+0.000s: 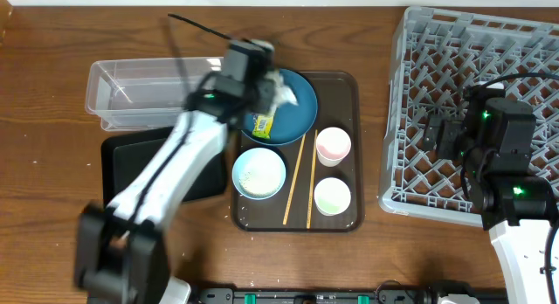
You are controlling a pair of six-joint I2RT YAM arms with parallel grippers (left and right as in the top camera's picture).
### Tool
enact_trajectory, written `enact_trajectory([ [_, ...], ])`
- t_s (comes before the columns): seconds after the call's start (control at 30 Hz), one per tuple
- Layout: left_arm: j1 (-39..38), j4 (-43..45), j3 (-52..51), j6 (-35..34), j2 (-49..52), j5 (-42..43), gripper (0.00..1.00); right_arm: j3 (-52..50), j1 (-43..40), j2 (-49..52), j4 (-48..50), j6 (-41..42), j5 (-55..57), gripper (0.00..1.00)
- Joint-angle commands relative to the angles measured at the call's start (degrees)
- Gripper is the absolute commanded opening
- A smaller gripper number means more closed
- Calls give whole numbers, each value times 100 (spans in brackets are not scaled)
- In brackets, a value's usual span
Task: Sort waste into correct bins and load items into the dishwasher rack
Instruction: 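Carry the tissue with the left gripper and drop it into the clear bin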
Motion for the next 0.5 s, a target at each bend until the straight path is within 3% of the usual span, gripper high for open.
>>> enact_trajectory([
  [0.0, 529, -13, 39, -11, -378, -457, 6, 136, 70, -15, 2, -70, 15, 99],
  [0.33, 1648, -219, 0, -11, -295, -455, 6, 136, 70, -15, 46, -70, 13, 99],
  [0.37, 1683, -271, 0, -11, -267, -457, 10, 136, 70, -15, 46, -70, 13, 99],
  [0.43, 1703, -343, -2, -11, -243, -439, 42, 136, 70, -15, 46, -70, 13, 99],
  [0.47, 1700, -352, -2, -13, -240, -358, 50, 136, 70, -15, 46, -70, 13, 99],
])
